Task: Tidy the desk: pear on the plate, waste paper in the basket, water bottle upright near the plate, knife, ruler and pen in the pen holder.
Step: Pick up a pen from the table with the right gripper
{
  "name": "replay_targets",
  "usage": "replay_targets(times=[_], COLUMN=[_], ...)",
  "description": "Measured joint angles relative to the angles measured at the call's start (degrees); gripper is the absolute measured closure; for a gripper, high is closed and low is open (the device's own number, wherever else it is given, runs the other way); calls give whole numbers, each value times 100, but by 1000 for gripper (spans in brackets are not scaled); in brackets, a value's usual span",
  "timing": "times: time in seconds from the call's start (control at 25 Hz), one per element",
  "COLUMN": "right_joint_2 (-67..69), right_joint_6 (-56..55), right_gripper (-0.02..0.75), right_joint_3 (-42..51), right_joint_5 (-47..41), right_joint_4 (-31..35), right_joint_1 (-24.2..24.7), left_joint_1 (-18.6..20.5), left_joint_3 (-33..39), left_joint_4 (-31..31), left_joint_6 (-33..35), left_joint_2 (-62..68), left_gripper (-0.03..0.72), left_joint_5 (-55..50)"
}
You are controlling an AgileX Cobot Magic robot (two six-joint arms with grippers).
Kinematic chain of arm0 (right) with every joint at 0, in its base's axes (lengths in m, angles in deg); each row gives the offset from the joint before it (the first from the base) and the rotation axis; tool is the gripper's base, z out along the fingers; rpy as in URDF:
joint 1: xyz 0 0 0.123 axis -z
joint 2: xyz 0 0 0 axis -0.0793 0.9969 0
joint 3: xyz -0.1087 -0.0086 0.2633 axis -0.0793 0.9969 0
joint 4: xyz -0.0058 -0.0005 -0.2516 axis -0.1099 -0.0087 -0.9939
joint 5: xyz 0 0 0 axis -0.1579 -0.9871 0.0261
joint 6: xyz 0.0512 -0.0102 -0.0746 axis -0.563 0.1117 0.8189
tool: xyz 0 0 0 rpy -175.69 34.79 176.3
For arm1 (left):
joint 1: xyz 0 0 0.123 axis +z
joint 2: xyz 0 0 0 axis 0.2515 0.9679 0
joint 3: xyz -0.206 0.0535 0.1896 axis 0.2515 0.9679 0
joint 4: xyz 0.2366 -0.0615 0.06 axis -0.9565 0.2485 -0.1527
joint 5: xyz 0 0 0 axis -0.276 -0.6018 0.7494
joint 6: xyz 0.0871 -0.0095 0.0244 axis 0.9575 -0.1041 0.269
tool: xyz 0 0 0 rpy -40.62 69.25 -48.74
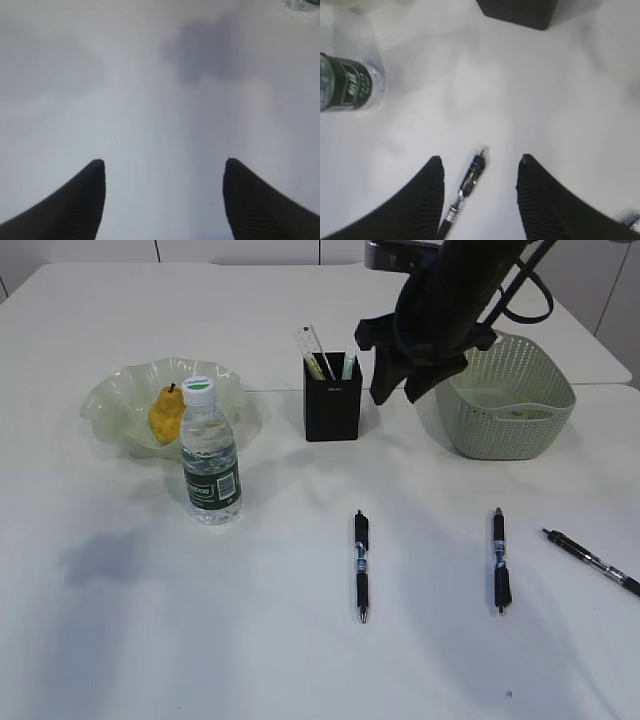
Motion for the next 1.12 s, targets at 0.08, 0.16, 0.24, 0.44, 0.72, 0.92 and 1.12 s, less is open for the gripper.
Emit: replay_targets(times=[0.08,0.16,0.24,0.44,0.72,0.92,1.12], right_joint_2=[-214,-437,-705,-1287,-2051,-2425,-2591], right_joint_6=[-27,-34,-34,-122,-148,-159,-159], right_gripper=[381,381,381,381,381,381,381], right_joint_3=[422,855,1331,2344,3623,4308,4658], right_joint_5=[0,0,0,0,11,34,125], right_joint_4=[-219,-380,-561,-1223,-1643,-1727,-2098], right_joint_1=[0,0,0,0,0,0,0], left_joint_1=[0,0,0,0,0,0,0], left_joint_3=[0,0,0,0,0,0,0], left_joint_4=[0,0,0,0,0,0,0], left_joint_6=[0,0,0,0,0,0,0], left_joint_2=[0,0,0,0,0,0,0], left_gripper=[167,168,167,167,167,167,167], left_joint_5=[-20,-20,-32,-32,-180,-206,-206])
